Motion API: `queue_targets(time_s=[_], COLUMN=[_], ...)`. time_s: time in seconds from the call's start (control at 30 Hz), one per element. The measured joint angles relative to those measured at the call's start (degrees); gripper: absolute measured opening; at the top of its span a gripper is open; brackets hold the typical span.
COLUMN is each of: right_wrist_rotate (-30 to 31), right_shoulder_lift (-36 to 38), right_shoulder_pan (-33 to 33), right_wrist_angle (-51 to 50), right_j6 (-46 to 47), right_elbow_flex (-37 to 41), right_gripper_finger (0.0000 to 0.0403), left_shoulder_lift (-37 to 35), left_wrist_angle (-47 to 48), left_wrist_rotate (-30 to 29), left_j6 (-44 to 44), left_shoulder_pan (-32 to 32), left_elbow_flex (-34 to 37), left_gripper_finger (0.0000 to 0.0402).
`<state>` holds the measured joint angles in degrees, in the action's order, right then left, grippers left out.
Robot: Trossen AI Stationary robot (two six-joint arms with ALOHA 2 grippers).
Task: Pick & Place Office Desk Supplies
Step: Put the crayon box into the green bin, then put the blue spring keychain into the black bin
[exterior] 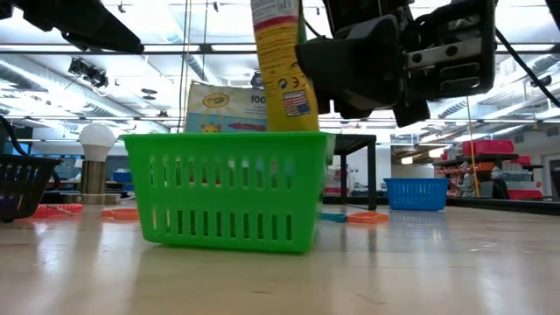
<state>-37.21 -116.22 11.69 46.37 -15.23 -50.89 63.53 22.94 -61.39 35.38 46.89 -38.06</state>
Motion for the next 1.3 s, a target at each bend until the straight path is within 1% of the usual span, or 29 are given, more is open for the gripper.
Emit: queue_targets(time_s=[0.07,0.2,0.3,0.37,0.4,0.47,0.53,0.57,0.6,0.7,0.8,0.87,0.97,1.1,1.17,1.3], right_wrist_rotate=[1.68,4.22,4.43,4.41,4.43,4.46,4.46,4.46,4.75,7.28,7.65,8.18,12.21,19.43,24.44,36.70], right_shoulder_lift=[0.00,-0.06,-0.11,-0.15,-0.17,-0.20,-0.20,-0.20,-0.19,-0.13,-0.13,-0.06,0.50,2.53,4.22,7.44], right_shoulder_pan=[0.14,0.11,0.08,0.11,0.11,0.08,0.08,0.08,0.08,0.11,0.38,1.10,2.70,5.47,7.16,10.20], right_wrist_angle=[0.33,2.28,3.33,3.97,4.14,4.24,4.20,4.14,4.13,4.21,4.32,4.83,5.94,4.47,3.43,1.27], right_j6=[0.84,3.60,3.96,3.64,3.59,3.55,3.32,3.21,3.30,4.55,3.88,3.17,2.74,-0.93,-2.99,-5.27], right_elbow_flex=[0.02,0.02,0.07,0.11,0.11,0.11,0.11,0.11,0.11,0.09,0.09,0.14,0.24,0.35,0.33,0.31], right_gripper_finger=[0.0073,0.0124,0.0137,0.0125,0.0113,0.0074,0.0026,0.0013,0.0009,0.0016,0.0005,0.0007,0.0017,0.0017,0.0014,0.0011], left_shoulder_lift=[0.01,0.01,0.02,-0.01,0.01,0.00,-0.01,-0.01,-0.01,0.02,0.00,-0.01,0.01,0.01,0.00,0.01], left_wrist_angle=[0.00,0.00,0.00,0.00,0.00,0.00,0.00,0.00,0.00,0.00,0.00,0.00,0.00,-0.14,-0.49,-0.96], left_wrist_rotate=[0.02,0.22,0.68,0.68,0.68,0.68,0.68,0.68,0.68,0.66,0.66,0.66,0.35,0.12,-0.12,-1.12], left_j6=[0.19,0.48,0.63,0.78,0.82,0.84,0.97,1.07,1.18,1.20,1.20,1.20,0.53,-0.20,-0.32,-0.85], left_shoulder_pan=[0.00,0.00,0.00,0.00,0.00,0.00,0.01,0.00,0.00,0.00,0.00,0.02,0.00,0.01,0.02,0.35], left_elbow_flex=[0.00,0.00,0.00,0.00,0.00,0.00,0.00,0.00,0.00,0.00,0.00,0.00,0.00,0.00,0.00,0.00], left_gripper_finger=[0.0115,0.0115,0.0115,0.0115,0.0115,0.0115,0.0115,0.0115,0.0115,0.0115,0.0115,0.0115,0.0115,0.0115,0.0115,0.0115])
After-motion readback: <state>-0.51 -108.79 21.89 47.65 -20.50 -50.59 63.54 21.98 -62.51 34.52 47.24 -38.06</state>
